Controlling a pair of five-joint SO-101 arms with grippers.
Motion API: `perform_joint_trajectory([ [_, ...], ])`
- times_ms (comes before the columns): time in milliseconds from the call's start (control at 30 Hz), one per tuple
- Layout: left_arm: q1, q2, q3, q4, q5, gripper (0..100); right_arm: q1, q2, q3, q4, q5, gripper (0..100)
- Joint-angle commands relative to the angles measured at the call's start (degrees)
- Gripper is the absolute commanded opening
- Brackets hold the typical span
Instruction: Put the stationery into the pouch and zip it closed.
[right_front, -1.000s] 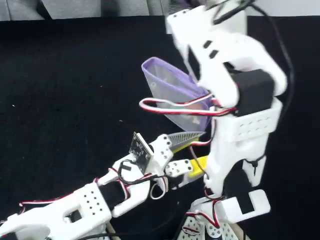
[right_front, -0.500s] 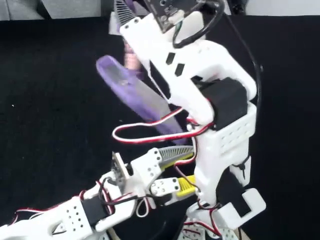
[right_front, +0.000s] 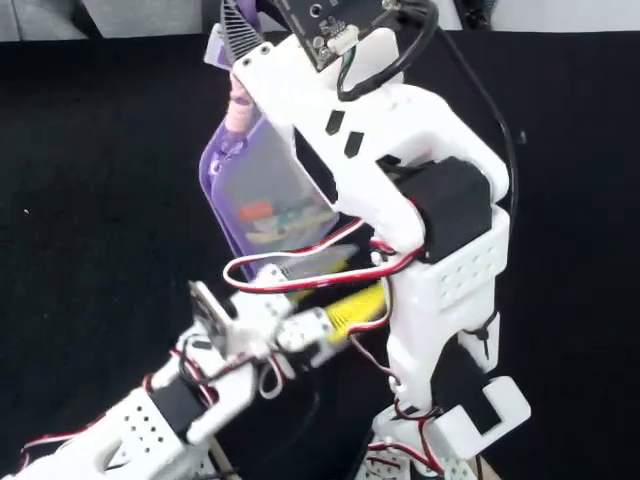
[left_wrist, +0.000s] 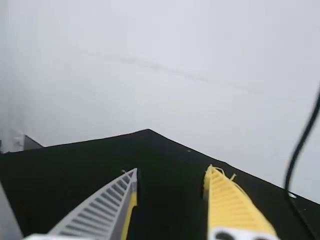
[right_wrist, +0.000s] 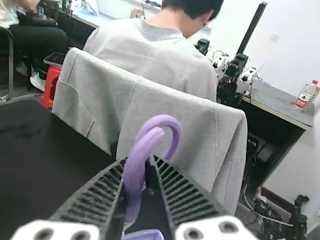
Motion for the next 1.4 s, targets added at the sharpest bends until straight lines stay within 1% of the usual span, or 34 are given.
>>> perform_joint_trajectory([
  [0,-7.1,-0.8,-0.5,0.1,0.2,22,1.6,-1.5,-1.9,0.2,0.3,1.1],
  [100,-6.9,-1.4,-1.8,0.1,0.2,22,1.6,-1.5,-1.8,0.2,0.4,1.1],
  [167,-7.2,-4.2,-2.2,0.4,0.2,22,1.6,-1.5,-1.8,0.1,0.4,1.1],
  [233,-7.5,-9.0,-3.3,4.1,0.1,22,2.5,-1.5,-1.8,0.1,0.4,1.1],
  [300,-8.6,-15.4,-5.8,11.9,0.1,22,3.5,-1.5,-1.8,0.1,0.4,1.1],
  [367,-11.0,-22.2,-9.3,22.4,0.1,22,5.0,-1.5,-1.8,0.2,0.0,1.1],
  [400,-12.9,-22.9,-11.7,26.9,0.1,22,5.7,-1.5,-1.8,0.2,0.0,1.1],
  [467,-19.3,-20.6,-16.7,35.8,0.1,22,6.3,-1.5,-1.8,0.2,0.0,1.1],
  [533,-26.8,-19.6,-19.2,41.4,0.1,22,6.4,-1.7,-1.8,0.3,-0.1,1.1],
  [600,-33.8,-19.6,-19.1,41.7,0.1,22,6.3,-2.0,-1.8,0.3,-0.1,1.1],
  [667,-38.4,-19.6,-19.3,41.7,0.1,22,6.2,-2.0,-1.9,0.3,-0.1,1.1],
  [767,-41.3,-19.6,-18.9,41.8,0.1,22,6.2,-1.8,-1.9,0.3,-0.2,1.1],
  [900,-41.2,-19.6,-17.2,40.4,0.1,22,6.2,-1.9,-1.9,0.3,-0.2,1.1],
  [1033,-41.2,-19.2,-11.5,33.1,-0.4,22,6.2,-2.0,-2.4,1.8,-0.2,1.1],
  [1133,-38.3,-19.5,-6.5,27.9,-0.4,22,6.4,-2.0,-2.3,1.9,-0.2,1.1],
  [1267,-34.1,-19.6,-6.0,27.4,-0.4,22,6.5,-2.0,-2.2,1.9,-0.2,1.1],
  [1300,-33.8,-19.6,-7.0,27.6,-0.4,22,6.5,-2.0,-2.1,1.9,-0.1,1.1],
  [1367,-34.3,-19.7,-9.9,30.6,0.0,22,6.5,-2.0,-1.9,1.9,-0.1,1.1],
])
